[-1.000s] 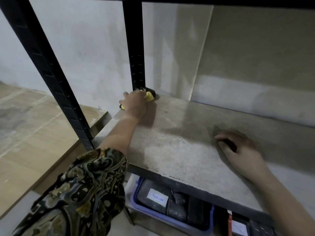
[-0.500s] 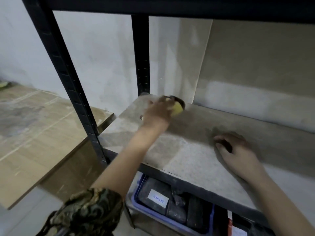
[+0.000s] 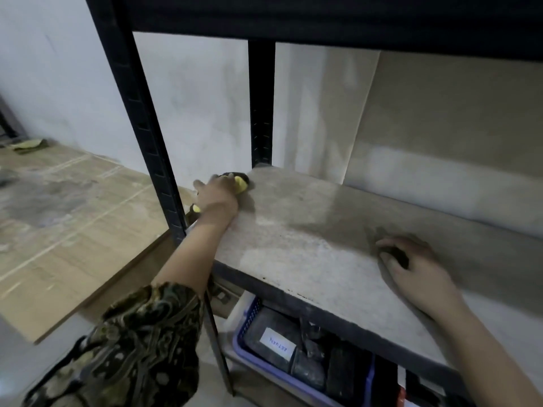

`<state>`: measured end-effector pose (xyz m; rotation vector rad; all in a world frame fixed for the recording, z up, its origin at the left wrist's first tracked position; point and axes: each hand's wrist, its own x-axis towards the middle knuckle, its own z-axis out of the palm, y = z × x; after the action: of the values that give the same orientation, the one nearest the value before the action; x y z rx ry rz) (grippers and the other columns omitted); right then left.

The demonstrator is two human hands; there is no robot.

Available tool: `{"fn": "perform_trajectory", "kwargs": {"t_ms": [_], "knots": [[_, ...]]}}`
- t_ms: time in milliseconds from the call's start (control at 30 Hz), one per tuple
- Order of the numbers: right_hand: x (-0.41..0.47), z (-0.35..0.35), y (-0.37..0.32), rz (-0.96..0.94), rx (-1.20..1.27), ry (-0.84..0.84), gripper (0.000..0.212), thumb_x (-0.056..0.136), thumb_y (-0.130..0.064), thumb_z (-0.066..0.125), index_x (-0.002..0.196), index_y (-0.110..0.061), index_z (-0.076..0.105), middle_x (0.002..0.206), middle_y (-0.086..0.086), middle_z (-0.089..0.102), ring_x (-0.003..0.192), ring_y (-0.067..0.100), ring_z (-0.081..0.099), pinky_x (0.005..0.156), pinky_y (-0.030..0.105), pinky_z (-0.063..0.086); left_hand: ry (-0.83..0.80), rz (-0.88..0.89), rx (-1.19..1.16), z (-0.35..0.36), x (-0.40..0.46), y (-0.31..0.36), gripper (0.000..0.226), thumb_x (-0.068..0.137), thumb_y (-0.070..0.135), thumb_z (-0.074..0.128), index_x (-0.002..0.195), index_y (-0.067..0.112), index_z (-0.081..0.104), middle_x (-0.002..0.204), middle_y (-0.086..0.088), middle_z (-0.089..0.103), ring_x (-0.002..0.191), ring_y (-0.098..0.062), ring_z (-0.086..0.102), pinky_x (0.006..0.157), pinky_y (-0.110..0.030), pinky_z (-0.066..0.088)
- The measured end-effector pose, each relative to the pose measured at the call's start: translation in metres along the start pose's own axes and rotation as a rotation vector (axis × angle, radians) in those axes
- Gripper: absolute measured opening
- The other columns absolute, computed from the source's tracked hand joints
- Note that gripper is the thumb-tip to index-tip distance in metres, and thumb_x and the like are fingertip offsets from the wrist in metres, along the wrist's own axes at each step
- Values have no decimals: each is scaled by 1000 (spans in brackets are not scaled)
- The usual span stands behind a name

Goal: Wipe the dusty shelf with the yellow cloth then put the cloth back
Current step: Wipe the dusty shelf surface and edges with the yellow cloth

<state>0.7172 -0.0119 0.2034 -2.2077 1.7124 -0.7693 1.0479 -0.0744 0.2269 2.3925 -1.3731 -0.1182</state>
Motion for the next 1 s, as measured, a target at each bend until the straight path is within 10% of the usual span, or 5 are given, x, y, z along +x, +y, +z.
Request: {"fn": "perform_trajectory", "kwargs": {"t_ms": [367, 667, 833, 1000], "knots": [[1, -4, -3, 0, -37, -22, 17, 86, -12, 57, 101, -17, 65, 100, -3, 55, 105, 22, 51, 83, 25, 33, -55, 391, 204, 13, -115, 4, 55, 98, 25, 41, 143, 43, 16, 159, 7, 4, 145, -26, 9, 108, -64, 11], [-1, -3, -4, -3, -6, -27, 19, 87, -13, 57, 103, -18, 64, 106, -6, 53, 107, 19, 49, 81, 25, 32, 18, 218, 329, -4, -47, -21, 60, 94, 5, 37, 146, 31, 22, 156, -2, 21, 125, -33, 43, 94, -41, 46], [-3, -4, -6, 12, 24, -5, 17, 87, -10, 56, 101, -15, 66, 105, -1, 57, 105, 20, 52, 79, 22, 31, 121, 250, -5, -15, -34, -2, 65, 88, -7, 36, 141, 29, 37, 148, -2, 39, 124, -32, 46, 100, -40, 42], [-4, -7, -40, -79, 108, 139, 21, 86, -23, 54, 103, -19, 66, 102, -8, 56, 102, 14, 53, 76, 15, 30, 10, 716, -163, -14, -75, 16, 51, 92, 0, 44, 134, 29, 48, 140, 2, 51, 122, -25, 54, 104, -47, 41]]}}
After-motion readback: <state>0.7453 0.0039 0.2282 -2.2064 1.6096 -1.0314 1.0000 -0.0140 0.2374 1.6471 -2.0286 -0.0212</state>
